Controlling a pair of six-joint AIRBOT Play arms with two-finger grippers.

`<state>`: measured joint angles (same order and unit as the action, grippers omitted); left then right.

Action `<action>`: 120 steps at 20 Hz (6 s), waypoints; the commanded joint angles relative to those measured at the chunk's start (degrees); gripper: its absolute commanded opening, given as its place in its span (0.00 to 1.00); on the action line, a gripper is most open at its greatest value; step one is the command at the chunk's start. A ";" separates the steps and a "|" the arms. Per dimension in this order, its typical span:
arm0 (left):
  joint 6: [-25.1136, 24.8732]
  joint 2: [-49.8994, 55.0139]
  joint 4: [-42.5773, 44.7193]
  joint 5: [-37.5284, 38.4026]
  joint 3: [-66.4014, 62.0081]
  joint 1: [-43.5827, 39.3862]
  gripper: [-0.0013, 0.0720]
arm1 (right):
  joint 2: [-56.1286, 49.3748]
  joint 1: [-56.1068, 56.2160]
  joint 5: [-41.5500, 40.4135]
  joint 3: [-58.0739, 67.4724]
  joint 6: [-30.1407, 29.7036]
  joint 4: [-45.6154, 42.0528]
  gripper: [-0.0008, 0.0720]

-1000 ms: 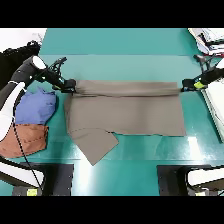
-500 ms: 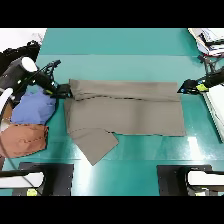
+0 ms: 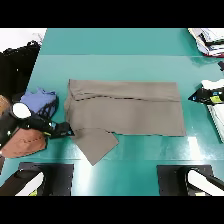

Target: Fold the shirts.

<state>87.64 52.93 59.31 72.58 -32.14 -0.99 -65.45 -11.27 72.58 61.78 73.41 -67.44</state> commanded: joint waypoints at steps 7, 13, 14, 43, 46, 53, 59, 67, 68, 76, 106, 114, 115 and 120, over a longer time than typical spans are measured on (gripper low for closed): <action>-3.52 -2.99 -12.02 -9.31 13.79 0.02 0.68 | 6.14 -0.50 -0.57 -1.64 0.07 0.44 0.61; -7.58 -2.99 -20.09 -14.49 14.99 0.04 0.05 | 7.56 -1.79 3.65 -1.99 0.09 0.20 0.61; -10.03 -2.99 -22.34 -14.40 14.99 0.04 0.06 | 7.78 -3.23 4.96 -3.08 0.07 0.15 0.61; -9.11 -3.37 -5.86 -4.35 3.76 0.04 0.05 | 5.95 -7.21 7.02 -18.56 -1.88 -2.14 0.03; -8.09 -3.37 -3.72 0.55 1.64 0.02 0.05 | 14.32 -7.26 12.37 -18.64 -1.40 -7.87 0.03; -5.16 -8.76 -0.98 -0.61 -7.13 0.04 0.05 | 25.81 -5.01 12.28 -18.60 1.62 -10.12 0.03; -9.20 0.15 -1.11 -11.96 -19.56 0.04 0.05 | 12.24 2.29 6.56 -9.29 4.17 -10.14 0.03; -19.06 28.92 -9.29 -18.47 -37.05 0.04 0.06 | -10.40 3.74 4.07 7.89 5.20 -6.43 0.03; -19.10 31.63 -9.88 -19.69 -38.99 0.04 0.05 | -12.44 3.72 3.61 9.33 5.20 -5.44 0.03; -17.40 38.01 -11.74 -19.21 -44.96 0.22 0.65 | -23.93 1.60 2.73 16.70 2.49 4.68 0.54; -7.93 58.99 -13.68 -16.87 -64.35 -28.35 0.05 | -18.69 10.12 11.41 34.53 -3.76 33.20 0.03; -7.04 59.74 -14.73 -22.27 -64.85 -28.89 0.05 | -19.52 27.50 6.64 40.00 -3.87 33.03 0.03; -7.08 59.67 -14.27 -21.75 -65.00 -28.70 0.05 | -19.98 28.70 6.49 40.00 -4.09 33.03 0.03; -6.99 54.29 -5.51 -12.46 -65.83 -20.35 0.05 | -23.82 36.59 2.58 40.00 -6.45 33.27 0.03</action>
<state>80.58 110.08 48.34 55.13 -97.58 -25.65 -87.42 20.86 78.08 101.58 68.29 -34.46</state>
